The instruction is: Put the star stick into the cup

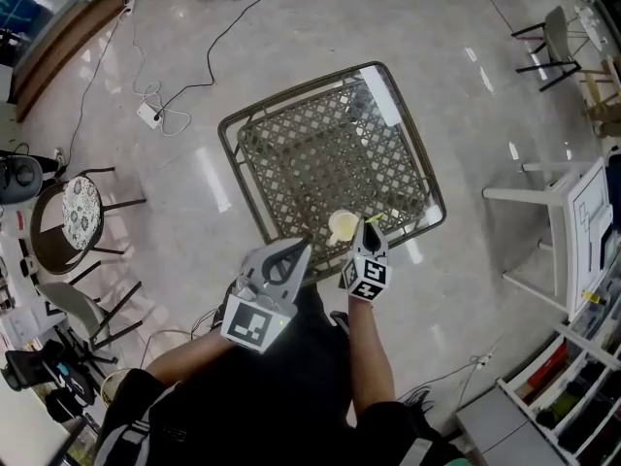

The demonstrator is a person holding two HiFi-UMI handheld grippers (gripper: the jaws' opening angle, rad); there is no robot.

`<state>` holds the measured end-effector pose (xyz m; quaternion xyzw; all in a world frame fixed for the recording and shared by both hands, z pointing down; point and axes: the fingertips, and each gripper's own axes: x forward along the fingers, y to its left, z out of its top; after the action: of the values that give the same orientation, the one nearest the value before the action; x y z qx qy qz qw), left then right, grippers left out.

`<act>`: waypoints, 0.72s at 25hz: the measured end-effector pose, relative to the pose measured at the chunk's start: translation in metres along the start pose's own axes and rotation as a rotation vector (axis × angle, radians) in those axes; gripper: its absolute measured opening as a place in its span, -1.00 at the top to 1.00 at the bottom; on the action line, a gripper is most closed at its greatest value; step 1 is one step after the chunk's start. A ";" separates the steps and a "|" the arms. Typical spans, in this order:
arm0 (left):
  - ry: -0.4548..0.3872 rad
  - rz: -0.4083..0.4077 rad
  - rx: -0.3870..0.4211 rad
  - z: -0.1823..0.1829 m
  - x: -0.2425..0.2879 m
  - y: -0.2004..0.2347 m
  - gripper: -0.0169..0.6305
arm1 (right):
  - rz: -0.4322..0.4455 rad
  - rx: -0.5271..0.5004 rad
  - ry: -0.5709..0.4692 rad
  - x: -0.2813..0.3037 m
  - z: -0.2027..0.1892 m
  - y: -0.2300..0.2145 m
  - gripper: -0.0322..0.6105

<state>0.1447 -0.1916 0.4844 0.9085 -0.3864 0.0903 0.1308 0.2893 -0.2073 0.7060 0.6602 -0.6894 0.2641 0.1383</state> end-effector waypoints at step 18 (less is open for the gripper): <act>-0.002 0.016 -0.031 -0.004 0.008 0.010 0.90 | 0.002 0.002 0.116 0.031 -0.033 -0.005 0.85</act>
<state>0.1429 -0.2027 0.4919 0.9034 -0.3950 0.0844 0.1438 0.2865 -0.2150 0.7504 0.6431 -0.6807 0.3027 0.1772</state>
